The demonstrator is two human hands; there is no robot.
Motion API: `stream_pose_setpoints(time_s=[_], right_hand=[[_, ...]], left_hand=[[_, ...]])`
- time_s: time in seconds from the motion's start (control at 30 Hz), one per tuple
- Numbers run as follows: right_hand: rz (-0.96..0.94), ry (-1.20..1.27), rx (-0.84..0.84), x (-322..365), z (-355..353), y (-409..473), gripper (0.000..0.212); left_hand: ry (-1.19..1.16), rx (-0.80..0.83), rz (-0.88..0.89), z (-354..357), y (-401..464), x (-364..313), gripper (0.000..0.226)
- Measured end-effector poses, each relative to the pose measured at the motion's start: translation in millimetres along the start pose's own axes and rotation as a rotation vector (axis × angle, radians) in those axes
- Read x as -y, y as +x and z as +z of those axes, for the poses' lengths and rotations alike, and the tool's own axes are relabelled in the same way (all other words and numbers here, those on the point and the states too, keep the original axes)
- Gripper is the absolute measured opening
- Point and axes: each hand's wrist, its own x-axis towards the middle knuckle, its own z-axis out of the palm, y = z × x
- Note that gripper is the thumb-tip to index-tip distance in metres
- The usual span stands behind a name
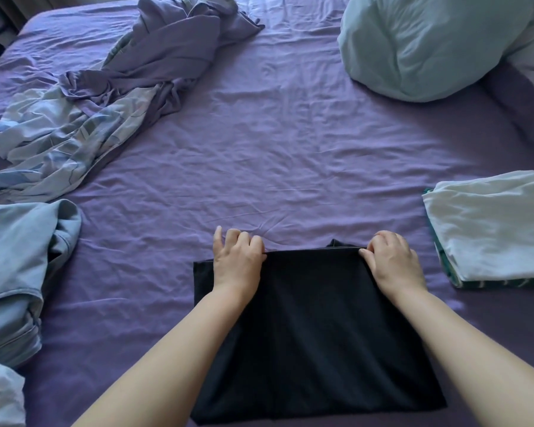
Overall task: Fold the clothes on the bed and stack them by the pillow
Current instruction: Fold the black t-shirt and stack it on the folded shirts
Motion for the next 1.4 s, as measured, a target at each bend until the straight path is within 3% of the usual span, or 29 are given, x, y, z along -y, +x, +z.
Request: stream_pose_setpoints(time_s=[0.1,0.17,0.23,0.37,0.53,0.6,0.7,0.8,0.9,1.03,1.13,1.27,1.4], right_hand=[[-0.001,-0.016,-0.108,8,2,-6,0.024],[-0.104,-0.091,-0.128,10,12,-18,0.040],[-0.201,-0.178,-0.023,10,24,-31,0.059],[-0.160,-0.276,0.228,10,35,-36,0.083],[-0.156,-0.210,0.328,6,28,-30,0.064],[-0.064,-0.104,0.204,2,21,-45,0.069],[0.103,0.054,0.062,-9,16,-79,0.071],[0.137,0.017,0.125,-16,18,-108,0.073],[0.177,-0.023,0.100,-7,10,-118,0.071],[0.337,0.041,0.154,4,1,-122,0.074],[0.425,0.112,0.231,14,-14,-122,0.074],[0.288,0.171,0.282,44,-34,-119,0.067],[0.031,0.170,0.324,105,-42,-126,0.070]], left_hand=[[0.018,-0.042,-0.057,6,-7,-7,0.023],[-0.051,-0.106,-0.041,17,-22,-12,0.033],[-0.074,-0.057,0.001,27,-41,-18,0.049],[-0.031,0.184,-0.026,45,-57,-16,0.076],[-0.009,0.303,-0.053,49,-53,-16,0.083],[-0.001,0.266,-0.077,40,-54,-23,0.079],[-0.063,0.164,0.125,27,-71,-53,0.066],[-0.080,0.261,0.378,29,-97,-89,0.061],[-0.096,0.389,0.299,31,-104,-103,0.063],[-0.035,0.477,0.319,21,-97,-106,0.064],[-0.117,0.512,0.224,3,-96,-103,0.059],[-0.311,0.497,-0.009,-17,-97,-86,0.055],[-0.527,0.365,-0.273,-27,-93,-48,0.043]])
